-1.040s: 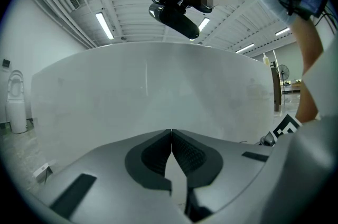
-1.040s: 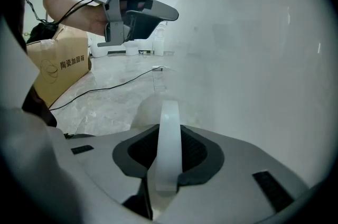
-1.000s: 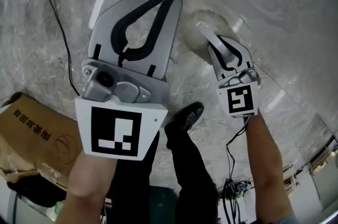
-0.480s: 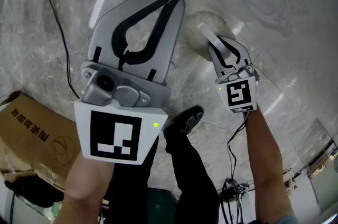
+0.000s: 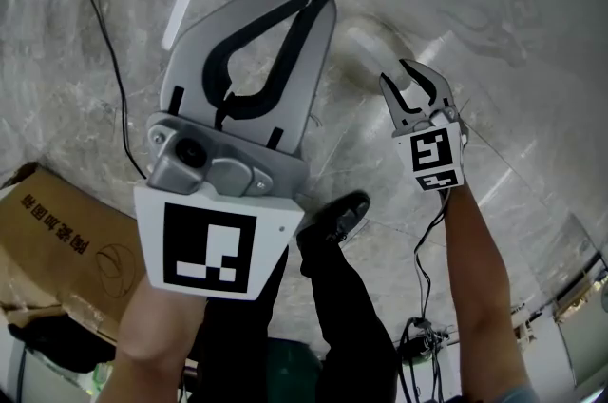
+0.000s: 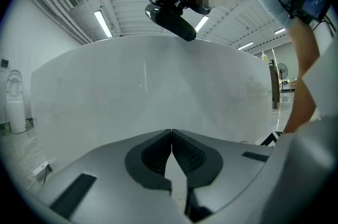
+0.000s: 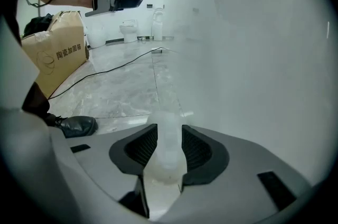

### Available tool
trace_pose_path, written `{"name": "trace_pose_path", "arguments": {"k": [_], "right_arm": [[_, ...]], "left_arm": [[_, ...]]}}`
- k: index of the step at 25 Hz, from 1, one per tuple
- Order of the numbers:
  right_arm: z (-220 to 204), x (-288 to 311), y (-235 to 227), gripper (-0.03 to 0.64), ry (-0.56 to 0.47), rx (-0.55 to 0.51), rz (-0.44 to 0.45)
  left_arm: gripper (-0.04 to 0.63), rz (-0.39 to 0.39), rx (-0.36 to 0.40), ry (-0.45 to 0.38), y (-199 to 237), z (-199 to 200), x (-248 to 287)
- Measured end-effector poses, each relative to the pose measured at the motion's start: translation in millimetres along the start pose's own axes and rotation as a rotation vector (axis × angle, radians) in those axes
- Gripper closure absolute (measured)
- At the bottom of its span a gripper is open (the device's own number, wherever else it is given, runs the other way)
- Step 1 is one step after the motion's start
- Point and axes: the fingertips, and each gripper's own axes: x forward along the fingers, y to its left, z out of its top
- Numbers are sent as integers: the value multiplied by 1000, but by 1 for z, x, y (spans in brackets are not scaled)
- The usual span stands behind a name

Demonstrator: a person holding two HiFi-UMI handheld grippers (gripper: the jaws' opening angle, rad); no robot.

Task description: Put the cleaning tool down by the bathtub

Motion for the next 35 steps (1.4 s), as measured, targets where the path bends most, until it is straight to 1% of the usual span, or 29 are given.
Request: {"name": "trace_pose_path", "arguments": {"k": [4,8,11,13,14,16,18,20,24,25,29,32,34,35], "right_arm": [[2,-6,-1,459,-7,4,-9],[19,-20,1,466,-34,13,-19],[45,-41,3,471,-79,36,-33],[68,-58,4,474,-121,48,-38],[80,-69,5,476,-147,45,-40],[109,-95,5,480,-215,5,-43],[143,-125,4,487,-286,-18,-59],[179,-161,0,496,-349,6,-92],[249,-244,-12,518,-511,169,-168],[263,-265,-15,523,-543,191,-179],[315,-350,-27,542,-652,210,-237],[354,-410,-40,567,-737,215,-315],[371,-443,-52,599,-778,238,-370],[377,-458,-57,601,-789,250,-393]], "left_arm": [[578,1,0,-7,0,4,-1],[578,0,-4,-15,-1,16,-3],[578,0,-10,-14,-3,31,-8],[578,7,-28,-5,-5,42,-13],[578,9,-37,1,-7,48,-17],[578,8,-48,9,-12,64,-24],[578,9,-49,-1,-14,88,-30],[578,6,-45,-19,-16,117,-38],[578,1,-48,-37,-27,179,-54],[578,4,-49,-47,-30,196,-58],[578,5,-45,-98,-41,264,-71],[578,6,-35,-150,-41,315,-84],[578,13,-34,-186,-41,347,-90],[578,17,-31,-201,-43,361,-93]]}}
